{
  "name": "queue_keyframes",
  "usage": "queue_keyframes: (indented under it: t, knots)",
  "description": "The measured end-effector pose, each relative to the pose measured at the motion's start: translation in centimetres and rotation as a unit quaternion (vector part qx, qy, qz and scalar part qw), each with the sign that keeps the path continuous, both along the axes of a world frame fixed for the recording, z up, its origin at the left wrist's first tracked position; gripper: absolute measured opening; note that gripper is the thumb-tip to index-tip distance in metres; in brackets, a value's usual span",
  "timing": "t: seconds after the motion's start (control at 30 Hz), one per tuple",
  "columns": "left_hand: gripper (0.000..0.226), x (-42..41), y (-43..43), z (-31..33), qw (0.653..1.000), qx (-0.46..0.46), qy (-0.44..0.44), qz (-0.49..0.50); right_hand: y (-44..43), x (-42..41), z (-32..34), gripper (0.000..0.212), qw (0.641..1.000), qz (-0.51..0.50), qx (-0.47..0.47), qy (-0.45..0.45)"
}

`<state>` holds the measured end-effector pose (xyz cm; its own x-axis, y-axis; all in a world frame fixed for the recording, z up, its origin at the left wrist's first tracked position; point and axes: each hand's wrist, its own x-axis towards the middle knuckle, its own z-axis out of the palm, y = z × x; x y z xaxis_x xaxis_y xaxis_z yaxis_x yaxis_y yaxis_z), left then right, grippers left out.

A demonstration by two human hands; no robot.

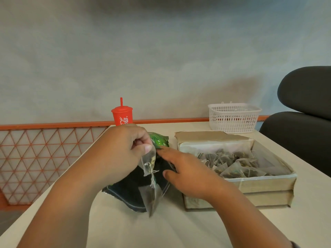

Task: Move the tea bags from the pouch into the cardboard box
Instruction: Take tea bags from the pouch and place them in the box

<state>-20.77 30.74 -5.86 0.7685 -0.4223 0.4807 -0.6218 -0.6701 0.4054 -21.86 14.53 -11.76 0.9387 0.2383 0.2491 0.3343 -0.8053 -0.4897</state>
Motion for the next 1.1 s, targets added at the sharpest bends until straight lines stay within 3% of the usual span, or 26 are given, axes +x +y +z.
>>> queue_keyframes:
  t: [0.27, 0.47, 0.6, 0.8, 1.1]
  knots:
    - [0.023, 0.5, 0.1, -0.4, 1.0, -0.003, -0.014, -0.007, -0.3, -0.3, 0.5, 0.058, 0.999, 0.021, -0.019, 0.041]
    - [0.024, 0.3, -0.1, -0.3, 0.999, -0.032, -0.02, -0.01, 0.4, -0.9, 1.2, 0.037, 0.996, 0.051, 0.038, 0.066]
    - [0.023, 0.0, -0.4, -0.1, 0.996, -0.081, -0.04, -0.009, 0.7, -1.4, 1.3, 0.061, 0.993, 0.021, 0.081, 0.082]
    - [0.025, -0.1, -0.5, 0.1, 0.987, -0.13, -0.096, 0.014, -0.2, -1.1, 1.5, 0.017, 0.989, 0.024, 0.128, 0.067]
    - [0.033, -0.2, -0.6, -0.1, 0.989, -0.116, -0.091, 0.008, -3.0, -1.6, 3.0, 0.011, 0.972, 0.02, 0.23, 0.034]
